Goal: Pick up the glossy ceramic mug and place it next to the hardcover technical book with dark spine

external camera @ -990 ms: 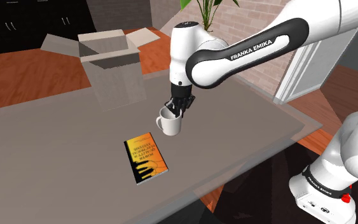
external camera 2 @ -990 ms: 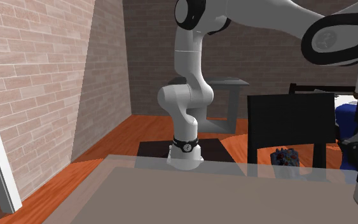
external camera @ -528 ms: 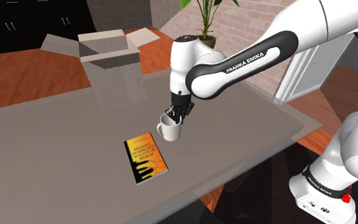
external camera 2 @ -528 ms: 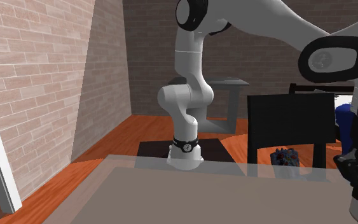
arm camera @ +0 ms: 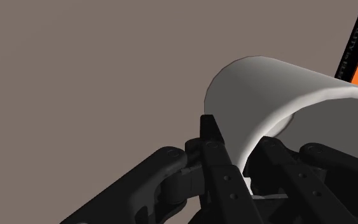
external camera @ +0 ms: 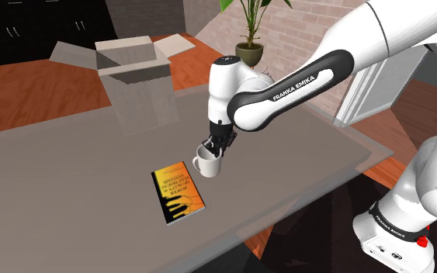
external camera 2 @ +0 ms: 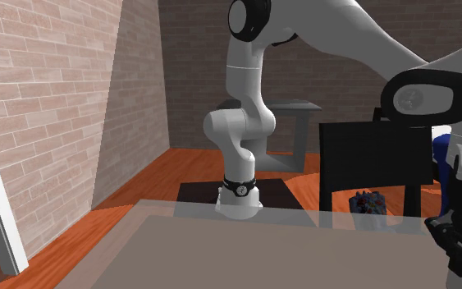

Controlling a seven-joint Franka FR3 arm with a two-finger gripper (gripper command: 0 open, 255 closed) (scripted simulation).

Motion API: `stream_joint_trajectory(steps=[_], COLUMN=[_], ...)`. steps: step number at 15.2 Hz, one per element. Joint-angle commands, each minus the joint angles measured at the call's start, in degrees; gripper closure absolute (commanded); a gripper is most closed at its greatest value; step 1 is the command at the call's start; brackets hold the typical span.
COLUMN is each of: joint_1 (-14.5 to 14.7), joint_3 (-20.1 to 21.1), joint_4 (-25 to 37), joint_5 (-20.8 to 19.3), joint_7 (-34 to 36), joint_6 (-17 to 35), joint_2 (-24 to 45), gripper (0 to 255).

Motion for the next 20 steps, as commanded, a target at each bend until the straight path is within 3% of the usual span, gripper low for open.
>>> stream_joint_trajectory(steps=[1,5,6,11,15,20], joint_1=[-0.01,-0.01,-0.01,-0.01,-0.44,-0.43], joint_3=[-0.01,-0.01,-0.01,-0.01,0.25,0.24], joint_4=[-0.03,-0.03,-0.03,-0.03,2.62,2.62], joint_5=[-0.01,-0.01,-0.01,-0.01,1.82,1.82], joint_7=[-0.01,-0.01,-0.01,-0.01,-1.27,-1.27], joint_6=[0.07,0.07,0.08,0.07,-6.49,-6.49], joint_2=[0.00,0.00,0.00,0.00,-4.13,-4.13], gripper=[255,255,0,0,0,0])
